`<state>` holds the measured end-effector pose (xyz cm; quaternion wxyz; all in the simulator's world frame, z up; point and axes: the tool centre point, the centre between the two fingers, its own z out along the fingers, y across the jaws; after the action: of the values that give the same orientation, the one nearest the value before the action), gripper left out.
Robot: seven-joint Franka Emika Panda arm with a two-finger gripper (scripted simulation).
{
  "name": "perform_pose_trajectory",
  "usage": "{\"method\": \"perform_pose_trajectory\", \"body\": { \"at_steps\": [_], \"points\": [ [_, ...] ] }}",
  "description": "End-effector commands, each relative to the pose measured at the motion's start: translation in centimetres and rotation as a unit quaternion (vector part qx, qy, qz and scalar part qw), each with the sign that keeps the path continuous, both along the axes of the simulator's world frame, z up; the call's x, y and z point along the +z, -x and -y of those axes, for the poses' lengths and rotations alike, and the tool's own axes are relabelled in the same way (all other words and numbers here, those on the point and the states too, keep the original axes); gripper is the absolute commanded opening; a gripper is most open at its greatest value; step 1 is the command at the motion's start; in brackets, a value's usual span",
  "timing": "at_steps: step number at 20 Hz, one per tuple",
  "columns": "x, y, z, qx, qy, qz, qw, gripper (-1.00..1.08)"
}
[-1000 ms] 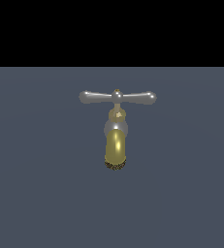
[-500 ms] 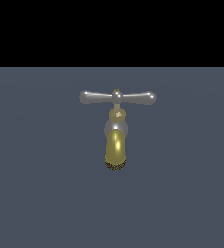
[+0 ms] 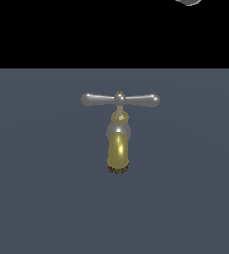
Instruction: Turn on the faucet by rotating a designated handle.
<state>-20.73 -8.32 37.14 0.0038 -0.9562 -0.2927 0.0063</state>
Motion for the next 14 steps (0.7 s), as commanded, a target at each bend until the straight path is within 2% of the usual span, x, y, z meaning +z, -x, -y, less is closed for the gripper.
{"method": "perform_pose_trajectory", "body": {
  "at_steps": [1,7,14],
  "points": [
    [-1.1,-0.7,0.6,0.030,0.000,0.001,0.9995,-1.00],
    [-3.8,-2.4,1.9,0.100,0.001,0.002,0.9950,-1.00],
    [-6.7,-4.7,3.1,0.178,0.002,0.003,0.9840,-1.00]
  ]
}}
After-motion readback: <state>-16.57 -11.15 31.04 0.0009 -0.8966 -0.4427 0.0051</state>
